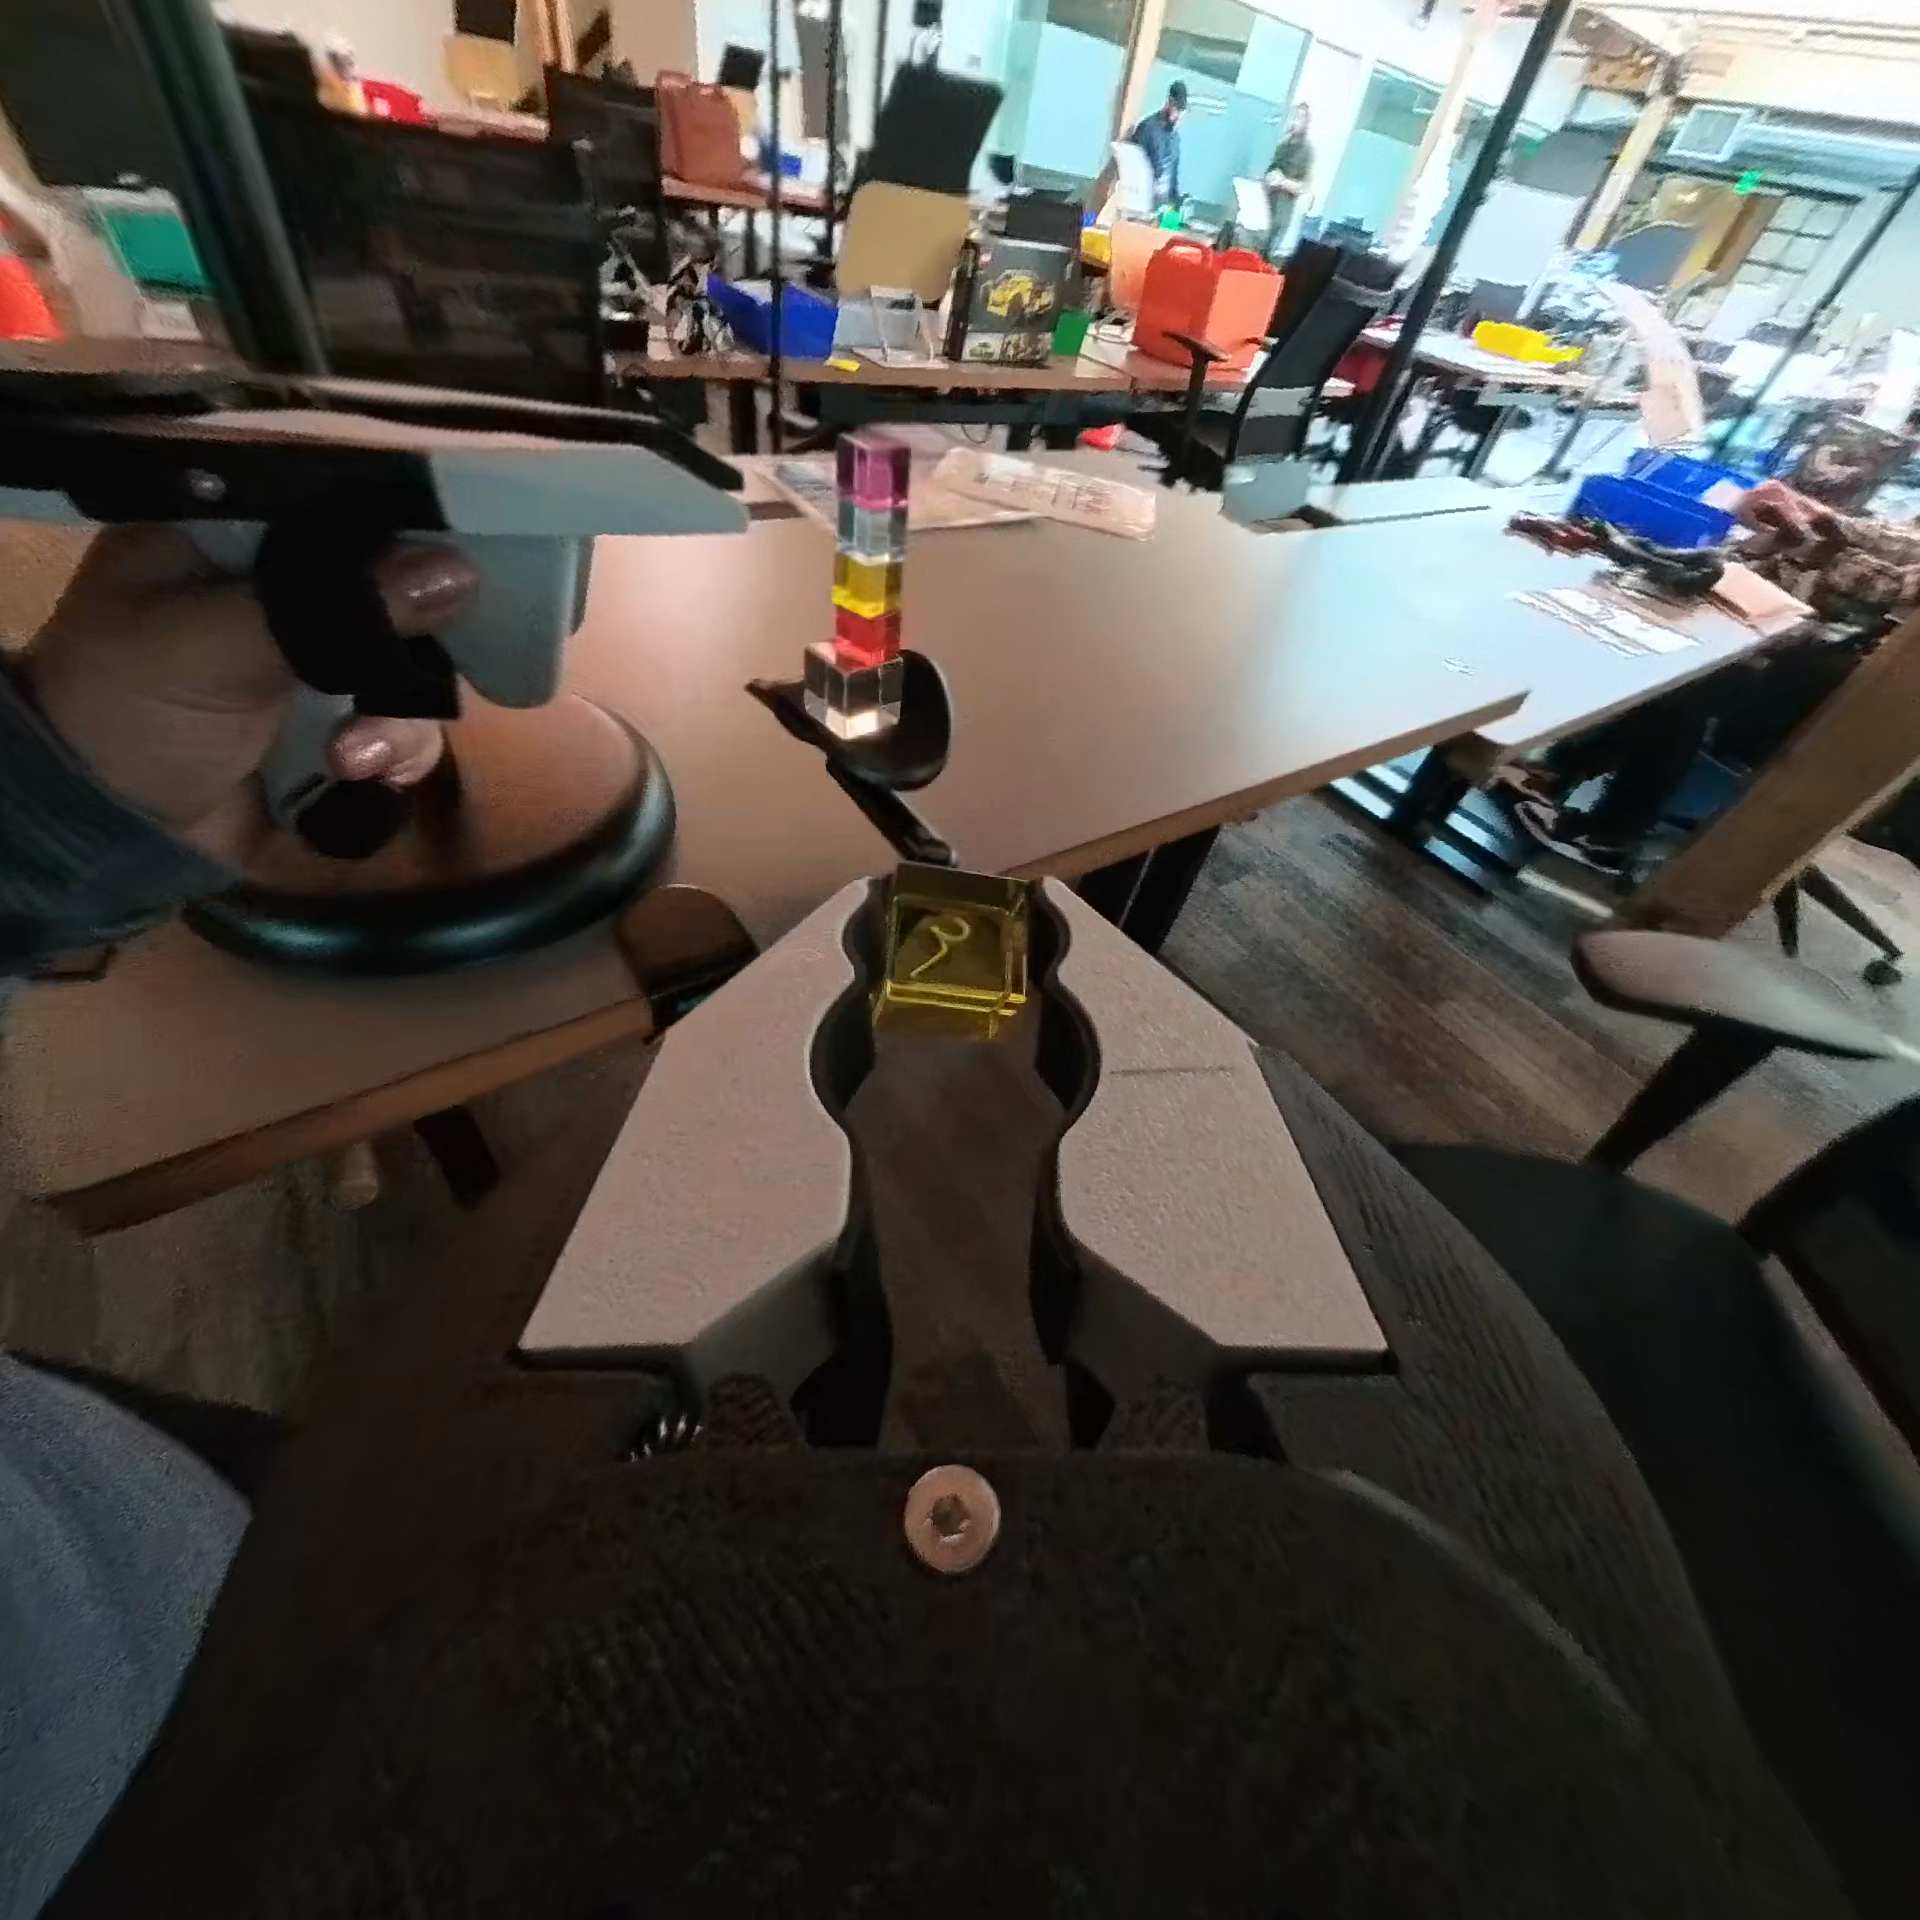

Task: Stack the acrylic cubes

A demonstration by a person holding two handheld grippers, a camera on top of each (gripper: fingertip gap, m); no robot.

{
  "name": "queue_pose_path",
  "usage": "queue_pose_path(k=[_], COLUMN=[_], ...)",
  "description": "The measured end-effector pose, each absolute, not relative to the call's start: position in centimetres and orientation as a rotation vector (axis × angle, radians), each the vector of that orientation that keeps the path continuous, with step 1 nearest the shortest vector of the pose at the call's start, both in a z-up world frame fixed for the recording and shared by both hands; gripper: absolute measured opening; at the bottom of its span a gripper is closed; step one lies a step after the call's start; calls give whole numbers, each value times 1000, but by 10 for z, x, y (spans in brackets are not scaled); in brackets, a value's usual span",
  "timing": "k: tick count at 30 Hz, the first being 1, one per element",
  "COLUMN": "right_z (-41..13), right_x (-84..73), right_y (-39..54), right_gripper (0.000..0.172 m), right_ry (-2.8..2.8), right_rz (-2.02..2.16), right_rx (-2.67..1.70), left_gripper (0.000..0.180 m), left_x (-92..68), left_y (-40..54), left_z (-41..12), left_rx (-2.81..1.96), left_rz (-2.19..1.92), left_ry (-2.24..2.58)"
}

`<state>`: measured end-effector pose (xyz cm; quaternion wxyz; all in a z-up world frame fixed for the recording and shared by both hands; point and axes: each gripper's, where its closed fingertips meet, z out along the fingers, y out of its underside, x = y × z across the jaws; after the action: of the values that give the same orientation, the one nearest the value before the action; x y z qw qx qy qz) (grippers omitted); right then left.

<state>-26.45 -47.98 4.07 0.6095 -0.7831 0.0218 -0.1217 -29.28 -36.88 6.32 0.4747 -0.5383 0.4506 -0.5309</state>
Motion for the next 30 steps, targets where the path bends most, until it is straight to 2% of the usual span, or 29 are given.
queue_pose_path(k=[7, 11, 16, 30], right_z=[73, 73, 73, 85], right_x=[-223, -221, -225, -238], right_y=[-396, -348, -295, -213], right_gripper=[25, 25, 24, 25], right_ry=[-156, -282, -464, -1102], right_rz=[-172, -22, 133, 785], right_rx=[-1799, -1789, -1746, -1531], left_gripper=[37, 37, 36, 41], left_x=[-255, -269, -296, -312], left_y=[-295, -267, -233, -224], left_z=[38, 44, 35, 28], left_rx=[-1662, -1765, -1857, -1917], left_rz=[-983, -958, -738, -384], left_ry=[1167, 1023, 866, 375])
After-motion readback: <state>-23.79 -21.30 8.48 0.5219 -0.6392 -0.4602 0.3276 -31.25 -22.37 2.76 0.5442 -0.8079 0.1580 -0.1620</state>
